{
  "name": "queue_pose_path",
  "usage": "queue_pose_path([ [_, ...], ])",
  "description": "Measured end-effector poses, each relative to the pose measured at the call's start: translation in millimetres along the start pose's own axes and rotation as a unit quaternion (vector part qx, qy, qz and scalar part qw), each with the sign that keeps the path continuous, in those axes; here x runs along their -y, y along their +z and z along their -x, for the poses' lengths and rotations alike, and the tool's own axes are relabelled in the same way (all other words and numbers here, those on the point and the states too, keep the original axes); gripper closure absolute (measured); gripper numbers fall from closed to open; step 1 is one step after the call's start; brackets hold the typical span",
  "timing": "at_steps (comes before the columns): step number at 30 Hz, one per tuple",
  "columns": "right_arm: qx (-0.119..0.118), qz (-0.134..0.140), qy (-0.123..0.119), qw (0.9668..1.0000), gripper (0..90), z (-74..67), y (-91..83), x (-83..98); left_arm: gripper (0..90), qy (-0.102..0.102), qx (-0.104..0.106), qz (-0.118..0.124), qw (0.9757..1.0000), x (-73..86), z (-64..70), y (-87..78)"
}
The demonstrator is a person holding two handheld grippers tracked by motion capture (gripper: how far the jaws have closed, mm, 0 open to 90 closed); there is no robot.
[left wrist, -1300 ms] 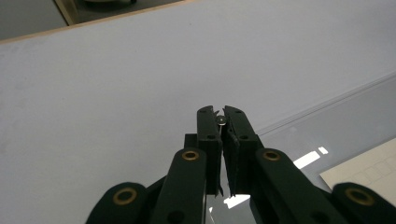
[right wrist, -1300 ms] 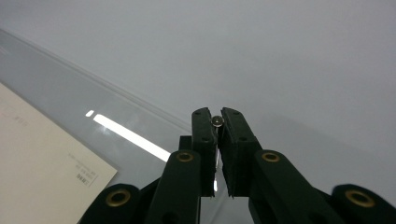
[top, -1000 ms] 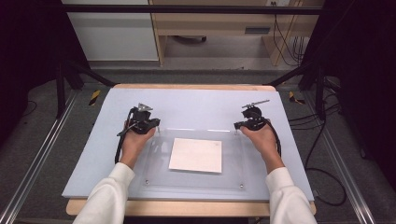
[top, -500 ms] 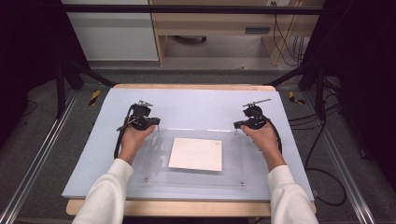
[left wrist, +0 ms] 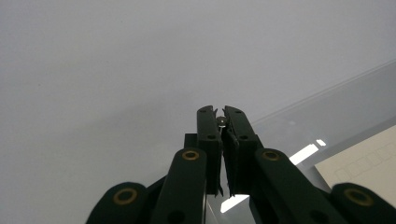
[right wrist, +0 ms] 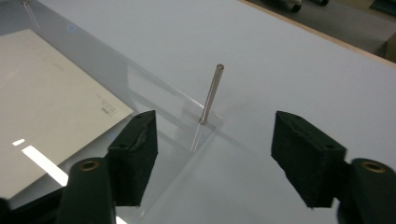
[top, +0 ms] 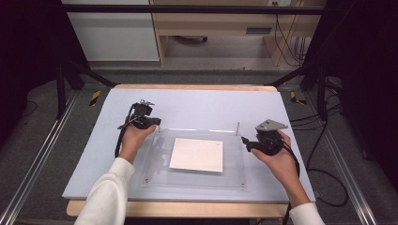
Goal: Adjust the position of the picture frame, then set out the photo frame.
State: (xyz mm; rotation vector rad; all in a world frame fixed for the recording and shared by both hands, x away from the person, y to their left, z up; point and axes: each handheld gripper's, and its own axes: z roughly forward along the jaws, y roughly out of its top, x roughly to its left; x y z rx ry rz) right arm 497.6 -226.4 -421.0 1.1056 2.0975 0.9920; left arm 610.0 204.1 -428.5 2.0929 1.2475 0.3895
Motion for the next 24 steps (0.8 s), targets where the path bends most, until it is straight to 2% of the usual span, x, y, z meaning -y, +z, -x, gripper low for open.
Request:
queue_pose_path([
  [2, 0.002, 0.004, 0.006, 1.0000, 19.5, -1.0, -9.6, 8.1, 85.2, -0.001, 0.000, -0.002, 1.0000, -0.5, -0.2, 0.0],
  [4, -0.001, 0.009, 0.015, 0.9998, 18.5, -1.5, -13.6, 12.1, 85.3, -0.001, 0.000, -0.003, 1.0000, -1.1, 0.0, 0.4],
  [5, -0.007, 0.016, 0.026, 0.9995, 14.6, -3.5, -19.8, 19.4, 85.3, -0.002, 0.002, -0.006, 1.0000, -1.6, -0.2, 0.2],
  [7, -0.012, 0.016, 0.030, 0.9993, 13.4, -4.6, -22.5, 22.7, 85.2, -0.003, 0.001, -0.006, 1.0000, -2.0, -0.2, 0.5],
  [8, -0.017, 0.019, 0.025, 0.9994, 11.0, -8.7, -28.0, 30.2, 85.2, -0.002, 0.001, -0.007, 1.0000, -2.2, -0.2, 0.5],
  [9, -0.019, 0.020, 0.016, 0.9995, 11.0, -10.8, -31.4, 33.4, 85.2, -0.004, 0.002, -0.007, 1.0000, -2.2, -0.1, 0.7],
  [13, -0.027, 0.026, 0.008, 0.9993, 11.4, -18.3, -43.3, 42.1, 85.3, -0.006, 0.005, -0.008, 0.9999, -2.4, -1.3, 1.0],
  [16, -0.036, 0.027, -0.006, 0.9990, 12.8, -30.4, -54.6, 53.1, 85.2, -0.007, 0.005, -0.009, 0.9999, -2.7, -1.3, 1.1],
  [24, -0.064, 0.039, -0.029, 0.9968, 12.8, -47.8, -72.7, 62.6, 85.1, -0.010, 0.007, -0.016, 0.9998, -4.3, -1.9, 1.8],
])
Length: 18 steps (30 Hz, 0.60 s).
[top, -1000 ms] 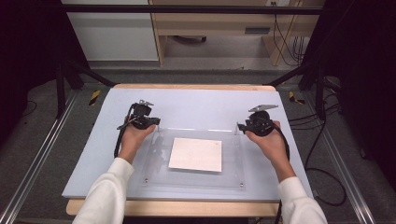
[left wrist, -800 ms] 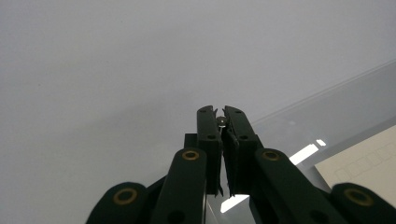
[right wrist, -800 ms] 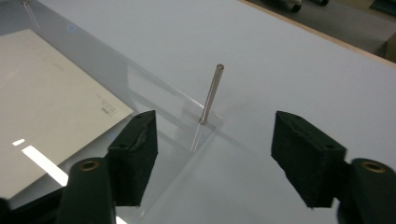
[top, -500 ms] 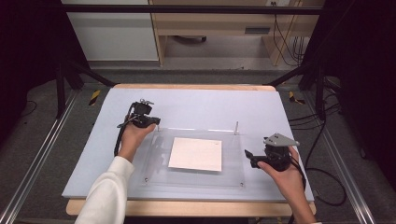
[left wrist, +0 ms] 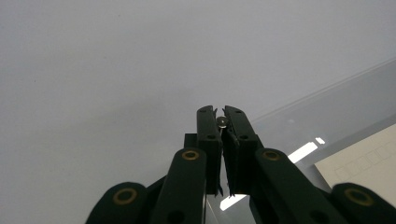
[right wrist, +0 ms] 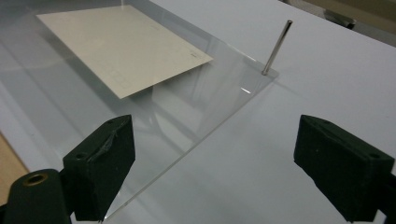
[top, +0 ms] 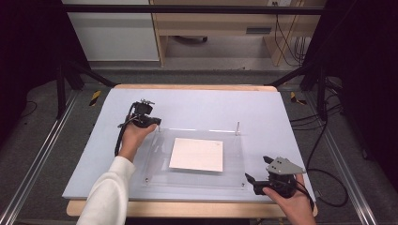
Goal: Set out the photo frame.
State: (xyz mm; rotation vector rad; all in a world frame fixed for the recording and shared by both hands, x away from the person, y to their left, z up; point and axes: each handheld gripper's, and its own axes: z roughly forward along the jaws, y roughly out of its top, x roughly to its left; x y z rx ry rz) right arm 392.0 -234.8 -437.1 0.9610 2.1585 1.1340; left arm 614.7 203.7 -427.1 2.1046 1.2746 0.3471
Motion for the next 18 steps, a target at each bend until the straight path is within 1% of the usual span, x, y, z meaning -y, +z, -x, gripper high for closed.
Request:
queue_pose_path([
  [1, 0.000, 0.000, 0.000, 1.0000, 12.8, 0.0, 0.0, 0.0, 85.1, 0.002, 0.000, -0.001, 1.0000, -0.4, -0.4, 0.2],
  [2, -0.006, 0.003, -0.001, 1.0000, 12.8, -2.0, -1.3, 0.4, 85.1, -0.002, 0.001, -0.002, 1.0000, -0.9, -0.4, 0.4],
  [4, -0.015, 0.006, -0.009, 0.9998, 12.6, -6.7, -3.3, 1.0, 85.1, -0.002, 0.001, -0.003, 1.0000, -1.6, -0.8, 1.0],
  [5, -0.029, 0.006, -0.020, 0.9994, 11.8, -12.3, -3.7, 1.4, 85.1, -0.003, 0.005, -0.007, 1.0000, -2.5, -1.4, 1.1],
  [6, -0.029, 0.006, -0.020, 0.9994, 11.8, -12.3, -3.7, 1.4, 85.1, -0.003, 0.005, -0.007, 1.0000, -2.5, -1.4, 1.1],
  [7, -0.039, 0.004, -0.031, 0.9987, 11.6, -17.4, -3.0, 1.7, 85.1, -0.004, 0.005, -0.006, 1.0000, -2.5, -1.6, 1.5],
  [8, -0.046, 0.002, -0.037, 0.9983, 11.6, -19.5, -2.3, 2.0, 85.1, -0.004, 0.006, -0.006, 1.0000, -2.7, -2.0, 1.7],
  [9, -0.046, 0.002, -0.037, 0.9983, 11.6, -19.5, -2.3, 2.0, 85.1, -0.004, 0.007, -0.007, 0.9999, -2.8, -2.4, 1.9],
  [10, -0.050, -0.007, -0.050, 0.9975, 11.7, -23.1, 0.7, 2.9, 85.1, -0.005, 0.008, -0.007, 0.9999, -3.1, -2.7, 2.4],
  [11, -0.050, -0.007, -0.050, 0.9975, 11.7, -23.1, 0.7, 2.9, 85.1, -0.005, 0.008, -0.007, 0.9999, -3.1, -2.7, 2.4],
  [14, -0.051, -0.023, -0.077, 0.9954, 12.4, -28.8, 5.8, 5.9, 85.1, -0.006, 0.010, -0.011, 0.9999, -3.8, -3.3, 2.7],
  [18, -0.048, -0.034, -0.098, 0.9934, 13.9, -33.1, 11.3, 9.3, 85.1, -0.009, 0.011, -0.011, 0.9998, -4.3, -4.1, 3.6],
])
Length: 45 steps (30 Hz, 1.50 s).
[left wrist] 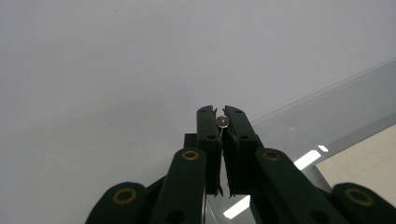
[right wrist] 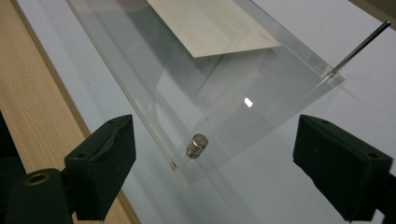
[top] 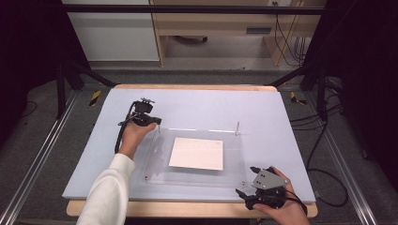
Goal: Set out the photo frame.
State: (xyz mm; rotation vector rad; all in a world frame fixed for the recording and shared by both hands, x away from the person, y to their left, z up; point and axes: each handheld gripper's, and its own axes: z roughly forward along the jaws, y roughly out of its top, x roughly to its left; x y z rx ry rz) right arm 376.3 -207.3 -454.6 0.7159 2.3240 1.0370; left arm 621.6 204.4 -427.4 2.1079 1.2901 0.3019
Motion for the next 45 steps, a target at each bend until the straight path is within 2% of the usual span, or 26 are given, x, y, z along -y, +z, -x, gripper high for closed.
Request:
queue_pose_path([
  [7, 0.015, -0.020, -0.041, 0.9989, 22.0, -3.9, 12.0, 2.9, 84.9, -0.004, 0.004, 0.000, 1.0000, -0.1, -1.4, 0.9],
  [14, 0.025, -0.020, -0.071, 0.9970, 31.2, -8.2, 19.3, 3.0, 84.8, -0.004, 0.005, -0.003, 1.0000, 0.0, -1.4, 1.3],
  [28, 0.030, -0.012, -0.095, 0.9949, 32.4, -10.7, 23.1, 0.9, 84.7, -0.005, 0.006, -0.005, 1.0000, 0.1, -1.4, 1.7],
  [35, 0.045, -0.006, -0.123, 0.9914, 44.5, -16.5, 18.1, -5.1, 84.7, -0.007, 0.002, -0.003, 1.0000, 0.1, -0.7, 1.9],
  [37, 0.051, -0.005, -0.129, 0.9903, 47.3, -17.6, 15.6, -7.6, 84.6, -0.009, -0.005, 0.005, 0.9999, 0.8, 1.2, 2.4],
  [40, 0.053, -0.009, -0.129, 0.9903, 48.4, -17.3, 13.6, -10.8, 84.0, -0.009, -0.011, 0.012, 0.9998, 2.8, 3.5, 1.1],
  [42, 0.052, -0.010, -0.129, 0.9902, 48.9, -16.6, 13.2, -11.8, 77.5, 0.000, -0.021, 0.017, 0.9996, 4.4, 3.0, -4.7],
  [45, 0.049, -0.004, -0.126, 0.9909, 50.5, -13.9, 10.2, -15.4, 73.8, 0.022, -0.027, 0.045, 0.9984, 6.9, 3.3, -23.4],
])
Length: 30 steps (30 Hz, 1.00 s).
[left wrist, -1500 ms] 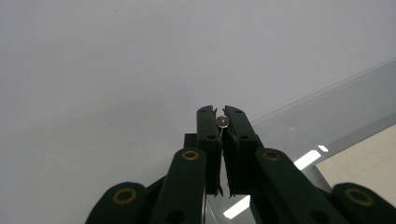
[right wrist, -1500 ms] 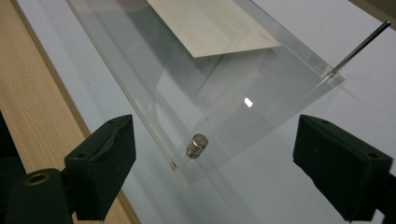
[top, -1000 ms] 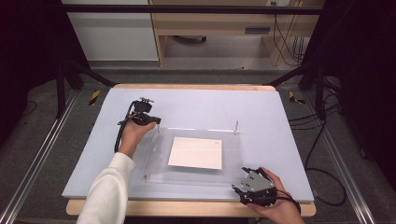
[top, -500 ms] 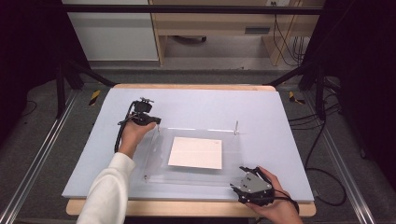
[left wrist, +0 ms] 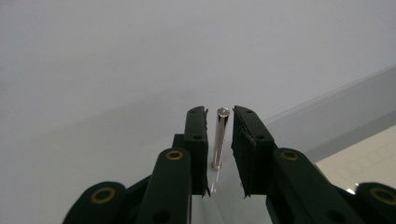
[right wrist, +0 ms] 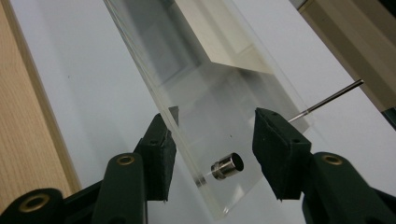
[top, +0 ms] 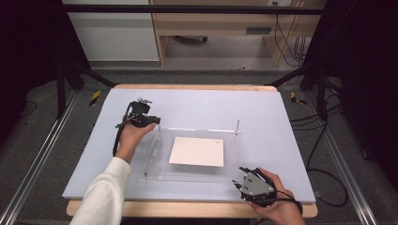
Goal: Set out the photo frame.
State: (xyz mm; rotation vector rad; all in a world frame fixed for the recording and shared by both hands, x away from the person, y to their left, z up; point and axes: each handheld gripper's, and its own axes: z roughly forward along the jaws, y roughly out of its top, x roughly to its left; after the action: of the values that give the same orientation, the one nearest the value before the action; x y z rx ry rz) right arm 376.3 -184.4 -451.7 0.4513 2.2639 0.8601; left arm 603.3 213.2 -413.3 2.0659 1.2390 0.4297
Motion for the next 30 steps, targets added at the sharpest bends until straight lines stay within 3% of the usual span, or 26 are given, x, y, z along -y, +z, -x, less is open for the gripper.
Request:
queue_pose_path([
  [2, -0.001, 0.007, 0.008, 0.9999, 51.6, 4.0, -3.0, -2.8, 70.7, 0.004, -0.003, 0.032, 0.9995, 1.5, 1.2, -14.9],
  [5, -0.006, 0.011, 0.016, 0.9998, 52.9, 10.3, -6.4, -7.6, 65.8, 0.029, -0.003, 0.063, 0.9976, 5.2, 2.1, -39.2],
  [10, -0.017, 0.006, 0.025, 0.9995, 54.4, 19.9, -10.3, -16.2, 57.6, 0.064, -0.002, 0.086, 0.9943, 12.0, 5.7, -79.5],
  [13, -0.024, 0.009, 0.034, 0.9991, 55.0, 27.1, -12.1, -20.5, 51.4, 0.095, 0.000, 0.092, 0.9913, 15.5, 13.6, -101.4],
  [17, -0.032, 0.006, 0.041, 0.9987, 56.2, 36.2, -14.5, -27.7, 41.3, 0.136, 0.004, 0.096, 0.9860, 20.6, 27.6, -126.0],
  [20, -0.038, 0.003, 0.045, 0.9983, 56.9, 42.5, -15.8, -32.5, 35.3, 0.166, 0.007, 0.113, 0.9796, 23.1, 38.6, -143.0],
  [26, -0.046, -0.003, 0.049, 0.9977, 58.3, 52.3, -17.6, -40.6, 20.7, 0.200, 0.026, 0.129, 0.9710, 26.7, 63.9, -166.5],
  [30, -0.050, 0.000, 0.057, 0.9971, 58.6, 57.2, -18.2, -43.0, 18.3, 0.215, 0.043, 0.135, 0.9662, 30.4, 78.8, -176.5],
])
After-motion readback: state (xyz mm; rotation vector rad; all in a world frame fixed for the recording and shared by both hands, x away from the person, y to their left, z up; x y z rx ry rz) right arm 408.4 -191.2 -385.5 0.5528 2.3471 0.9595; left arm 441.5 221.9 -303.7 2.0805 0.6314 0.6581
